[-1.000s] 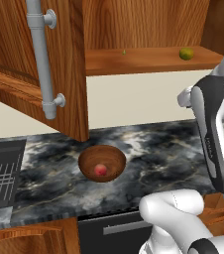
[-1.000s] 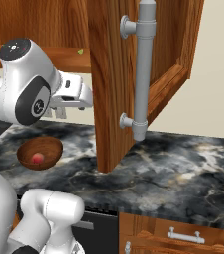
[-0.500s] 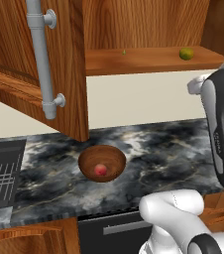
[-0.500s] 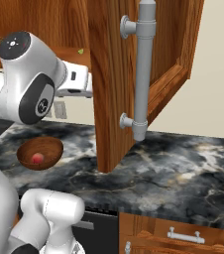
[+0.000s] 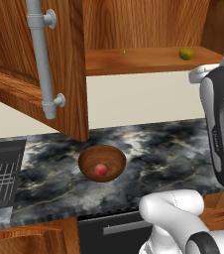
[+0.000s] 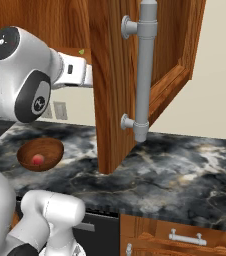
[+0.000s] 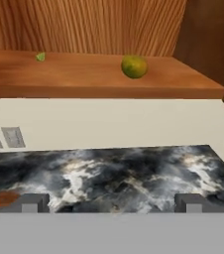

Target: Open the cabinet. Pick the peach and orange from the cabinet and place them into the bowl. Then close the cabinet.

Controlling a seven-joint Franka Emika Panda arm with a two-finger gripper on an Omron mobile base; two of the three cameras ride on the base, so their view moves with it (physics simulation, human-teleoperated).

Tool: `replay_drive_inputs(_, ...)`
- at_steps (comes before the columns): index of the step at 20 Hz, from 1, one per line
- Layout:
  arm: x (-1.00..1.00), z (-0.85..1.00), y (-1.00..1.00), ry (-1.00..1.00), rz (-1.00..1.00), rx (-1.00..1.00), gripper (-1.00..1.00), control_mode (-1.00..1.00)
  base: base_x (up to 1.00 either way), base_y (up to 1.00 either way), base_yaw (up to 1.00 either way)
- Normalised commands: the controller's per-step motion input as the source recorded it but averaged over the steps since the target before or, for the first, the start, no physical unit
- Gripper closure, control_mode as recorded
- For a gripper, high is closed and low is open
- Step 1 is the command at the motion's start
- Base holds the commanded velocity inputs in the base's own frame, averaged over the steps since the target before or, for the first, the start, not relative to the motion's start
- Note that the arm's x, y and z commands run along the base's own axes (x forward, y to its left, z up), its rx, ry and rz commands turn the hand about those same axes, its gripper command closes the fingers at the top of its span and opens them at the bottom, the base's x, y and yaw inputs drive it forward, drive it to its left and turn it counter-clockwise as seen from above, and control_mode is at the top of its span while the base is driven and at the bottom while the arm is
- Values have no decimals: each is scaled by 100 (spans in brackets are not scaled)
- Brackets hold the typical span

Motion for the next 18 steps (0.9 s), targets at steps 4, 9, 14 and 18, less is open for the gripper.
replay_drive_inputs(4,16,15,-10,-7,-7,0,-100,-100,0,0,0)
replay_drive_inputs(9,29,6,-19,-1,-3,0,-100,-100,0,0,0)
replay_drive_inputs(14,32,3,-16,0,-1,0,-100,-100,0,0,0)
replay_drive_inputs(18,32,6,-11,0,0,0,-100,-100,0,0,0)
